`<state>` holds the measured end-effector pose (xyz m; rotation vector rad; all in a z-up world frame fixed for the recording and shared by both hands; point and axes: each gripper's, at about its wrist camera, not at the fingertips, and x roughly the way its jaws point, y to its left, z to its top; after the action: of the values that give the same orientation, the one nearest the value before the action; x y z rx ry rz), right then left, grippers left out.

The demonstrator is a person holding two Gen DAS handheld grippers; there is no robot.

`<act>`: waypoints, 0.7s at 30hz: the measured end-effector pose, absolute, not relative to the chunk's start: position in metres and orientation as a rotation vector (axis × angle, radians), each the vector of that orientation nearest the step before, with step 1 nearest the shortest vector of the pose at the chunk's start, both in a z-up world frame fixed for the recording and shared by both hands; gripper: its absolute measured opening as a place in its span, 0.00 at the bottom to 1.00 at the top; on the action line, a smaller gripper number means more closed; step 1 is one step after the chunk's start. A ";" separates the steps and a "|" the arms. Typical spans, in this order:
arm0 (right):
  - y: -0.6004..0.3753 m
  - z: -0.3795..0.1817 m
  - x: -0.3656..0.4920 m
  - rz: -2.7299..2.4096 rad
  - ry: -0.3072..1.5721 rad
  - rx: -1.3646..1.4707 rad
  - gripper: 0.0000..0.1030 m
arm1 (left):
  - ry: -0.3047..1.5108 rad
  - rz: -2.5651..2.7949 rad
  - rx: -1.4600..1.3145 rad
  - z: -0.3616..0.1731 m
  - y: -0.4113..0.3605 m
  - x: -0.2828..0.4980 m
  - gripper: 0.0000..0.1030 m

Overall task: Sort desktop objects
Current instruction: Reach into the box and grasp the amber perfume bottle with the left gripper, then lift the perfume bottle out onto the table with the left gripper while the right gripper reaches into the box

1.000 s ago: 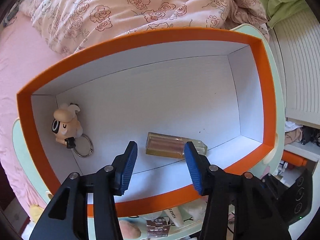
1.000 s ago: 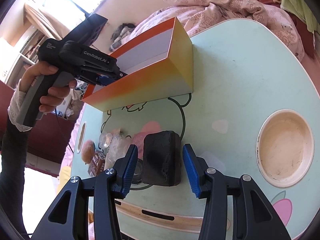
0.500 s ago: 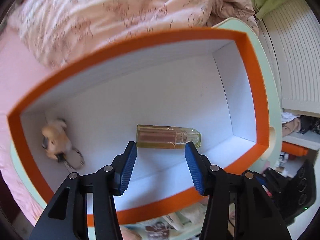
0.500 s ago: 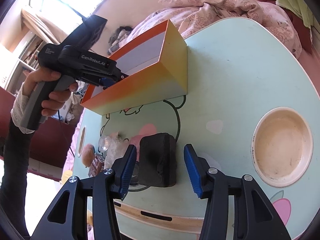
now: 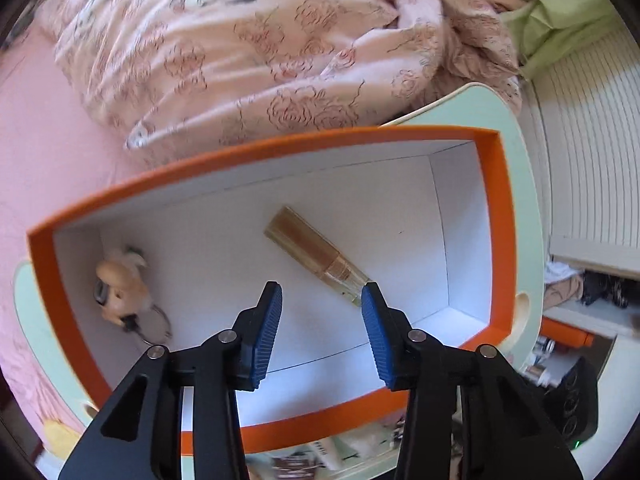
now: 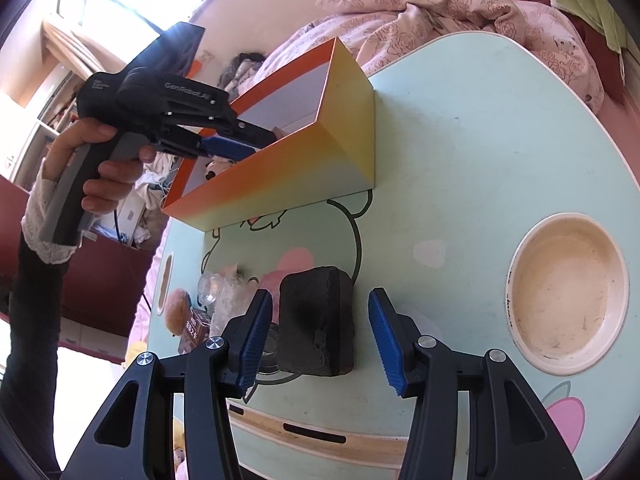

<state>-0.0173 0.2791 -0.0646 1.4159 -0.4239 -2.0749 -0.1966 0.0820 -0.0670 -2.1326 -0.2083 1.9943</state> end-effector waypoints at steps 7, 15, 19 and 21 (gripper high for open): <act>0.280 -0.063 -0.011 -2.071 -0.416 1.411 0.48 | -0.187 2.062 -2.077 -0.079 0.092 -0.196 0.26; 0.279 -0.064 -0.010 -2.114 -0.373 1.422 0.49 | -0.136 2.153 -1.921 -0.085 0.090 -0.191 0.18; 0.266 -0.060 -0.004 -2.184 -0.243 1.421 0.49 | -0.139 2.162 -1.895 -0.083 0.082 -0.182 0.18; 0.261 -0.058 -0.002 -2.197 -0.210 1.416 0.49 | -0.147 2.180 -1.865 -0.075 0.076 -0.176 0.18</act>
<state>-0.0020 0.2613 -0.0585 1.4162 -0.2105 -2.1973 -0.1763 0.0764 -0.0749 -1.8647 -0.1474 2.1799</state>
